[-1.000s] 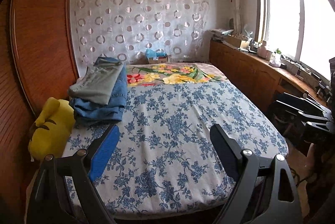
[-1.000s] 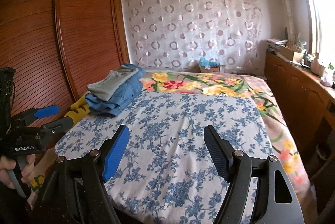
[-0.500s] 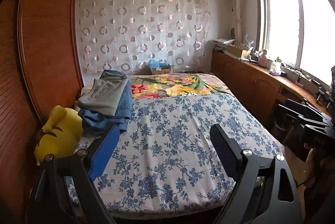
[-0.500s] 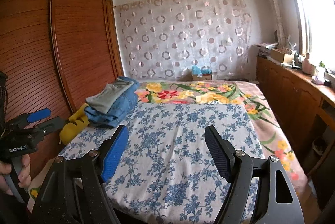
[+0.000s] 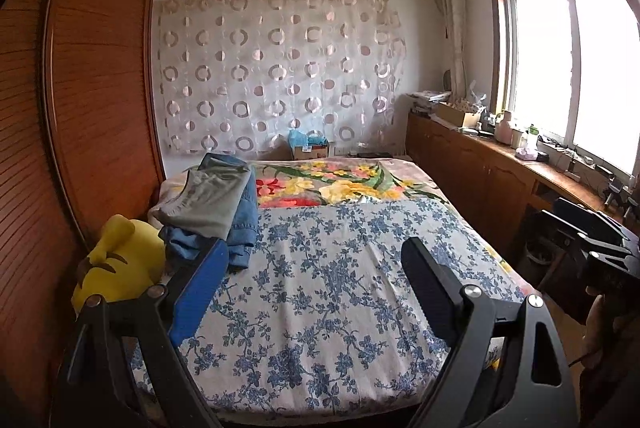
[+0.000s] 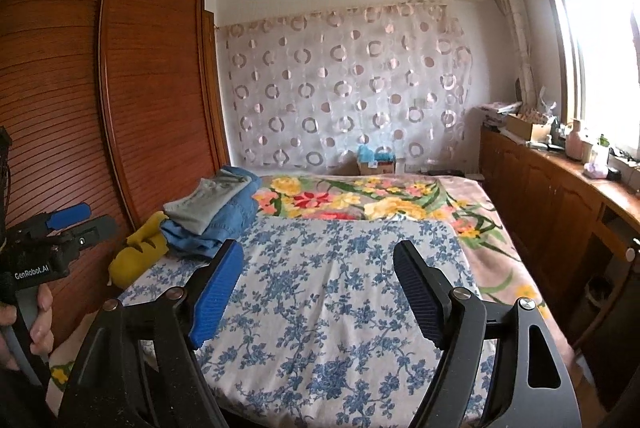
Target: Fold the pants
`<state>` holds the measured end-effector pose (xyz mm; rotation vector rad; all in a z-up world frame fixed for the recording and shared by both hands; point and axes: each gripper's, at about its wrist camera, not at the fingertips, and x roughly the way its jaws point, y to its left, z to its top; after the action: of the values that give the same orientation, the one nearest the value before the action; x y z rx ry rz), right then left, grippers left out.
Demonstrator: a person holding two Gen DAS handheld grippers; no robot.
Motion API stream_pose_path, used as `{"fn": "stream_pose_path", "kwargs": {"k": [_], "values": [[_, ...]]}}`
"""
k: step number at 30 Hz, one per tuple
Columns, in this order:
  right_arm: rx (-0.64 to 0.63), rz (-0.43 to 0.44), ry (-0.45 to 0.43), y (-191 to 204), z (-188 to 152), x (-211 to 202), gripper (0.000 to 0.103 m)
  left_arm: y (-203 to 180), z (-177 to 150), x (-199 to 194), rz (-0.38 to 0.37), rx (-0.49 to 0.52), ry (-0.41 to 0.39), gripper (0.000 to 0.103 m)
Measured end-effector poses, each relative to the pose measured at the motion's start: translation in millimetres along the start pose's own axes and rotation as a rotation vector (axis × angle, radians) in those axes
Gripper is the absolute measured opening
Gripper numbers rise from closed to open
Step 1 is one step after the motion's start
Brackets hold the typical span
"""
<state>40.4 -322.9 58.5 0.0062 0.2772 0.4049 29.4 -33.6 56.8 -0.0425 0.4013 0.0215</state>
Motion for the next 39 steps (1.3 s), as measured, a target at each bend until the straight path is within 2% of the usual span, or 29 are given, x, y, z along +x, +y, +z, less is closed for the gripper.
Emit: {"fn": "stream_pose_path", "kwargs": {"k": [39], "values": [[0.0,-0.005,0.002,0.2,-2.5,3.1,0.081,2.5,-4.7,-0.3,0.007,-0.004,0.012,0.089]]}}
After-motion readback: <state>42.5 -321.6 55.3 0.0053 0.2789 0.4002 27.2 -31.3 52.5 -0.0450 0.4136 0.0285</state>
